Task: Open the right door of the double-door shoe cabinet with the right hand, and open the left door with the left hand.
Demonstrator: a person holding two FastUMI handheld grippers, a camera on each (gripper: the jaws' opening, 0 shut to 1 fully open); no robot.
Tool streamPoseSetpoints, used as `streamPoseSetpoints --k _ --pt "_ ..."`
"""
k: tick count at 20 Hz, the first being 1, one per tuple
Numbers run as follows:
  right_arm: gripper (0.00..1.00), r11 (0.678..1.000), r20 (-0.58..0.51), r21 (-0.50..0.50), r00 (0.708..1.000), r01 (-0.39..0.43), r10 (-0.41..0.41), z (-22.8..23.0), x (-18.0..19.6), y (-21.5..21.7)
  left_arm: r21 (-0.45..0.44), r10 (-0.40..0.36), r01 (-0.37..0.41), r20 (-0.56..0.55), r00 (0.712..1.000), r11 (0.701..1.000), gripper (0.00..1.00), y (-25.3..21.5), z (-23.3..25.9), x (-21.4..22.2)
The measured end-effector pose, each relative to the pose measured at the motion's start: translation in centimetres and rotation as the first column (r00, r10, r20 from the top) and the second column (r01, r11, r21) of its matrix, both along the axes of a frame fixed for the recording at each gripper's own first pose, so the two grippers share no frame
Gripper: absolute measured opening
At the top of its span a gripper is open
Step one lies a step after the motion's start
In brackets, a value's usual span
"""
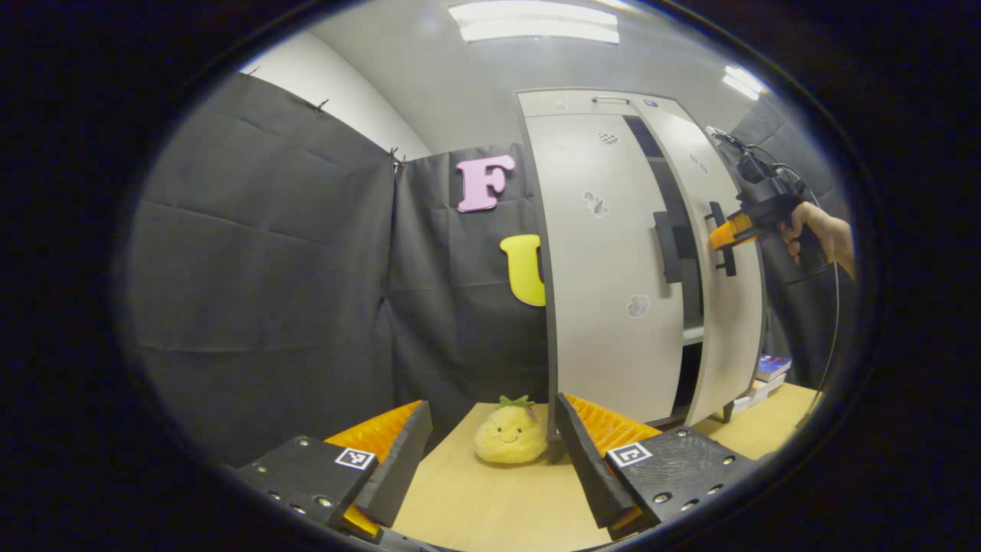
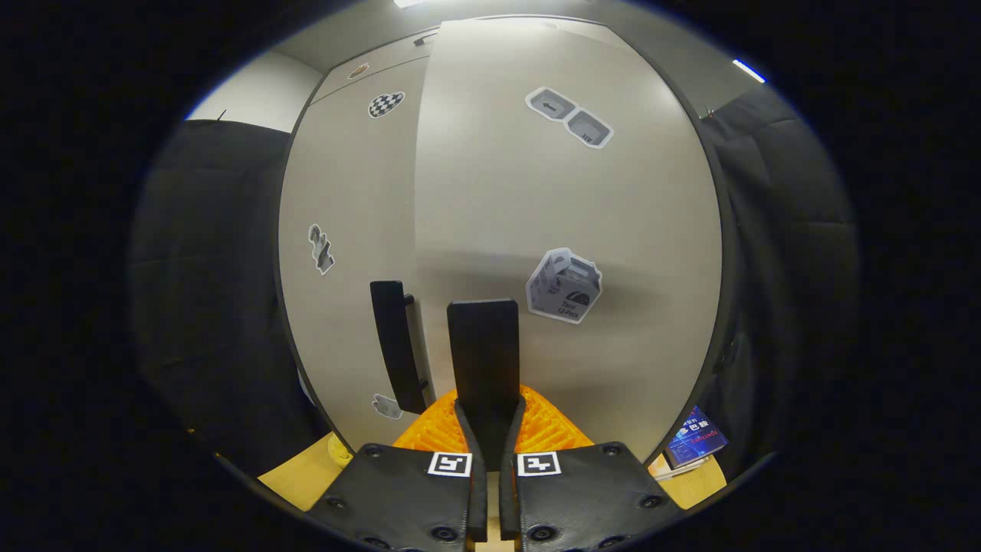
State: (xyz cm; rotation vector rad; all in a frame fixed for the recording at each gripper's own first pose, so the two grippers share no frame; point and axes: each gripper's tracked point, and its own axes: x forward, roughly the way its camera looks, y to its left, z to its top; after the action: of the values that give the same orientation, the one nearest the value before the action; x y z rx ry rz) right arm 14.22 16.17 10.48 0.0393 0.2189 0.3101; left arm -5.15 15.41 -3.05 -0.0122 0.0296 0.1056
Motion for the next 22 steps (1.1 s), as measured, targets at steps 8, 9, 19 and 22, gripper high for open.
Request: streamPoseSetpoints --k 8,9,19,22 --pt "0.08 0.998 -0.008 0.007 0.998 -0.069 0.069 0.0 -2.7 -1.8 0.028 -0.071 0.07 0.011 0.997 0.997 0.95 -5.2 1.5 1.0" --pt "0.08 0.997 -0.002 0.007 0.997 -0.073 0.073 0.0 -3.0 -2.0 0.033 -0.078 0.078 0.01 0.997 0.996 0.95 -5.7 1.5 1.0" --pt "0.08 0.994 -0.01 0.027 0.994 -0.11 0.11 0.1 -6.1 -5.3 0.042 -0.139 0.137 0.034 0.99 0.99 0.95 -10.9 2.7 2.7" --pt "0.07 0.995 -0.01 0.011 0.995 -0.104 0.104 0.2 -6.8 -6.7 0.039 -0.162 0.16 0.043 0.986 0.986 0.95 -12.7 3.1 3.2"
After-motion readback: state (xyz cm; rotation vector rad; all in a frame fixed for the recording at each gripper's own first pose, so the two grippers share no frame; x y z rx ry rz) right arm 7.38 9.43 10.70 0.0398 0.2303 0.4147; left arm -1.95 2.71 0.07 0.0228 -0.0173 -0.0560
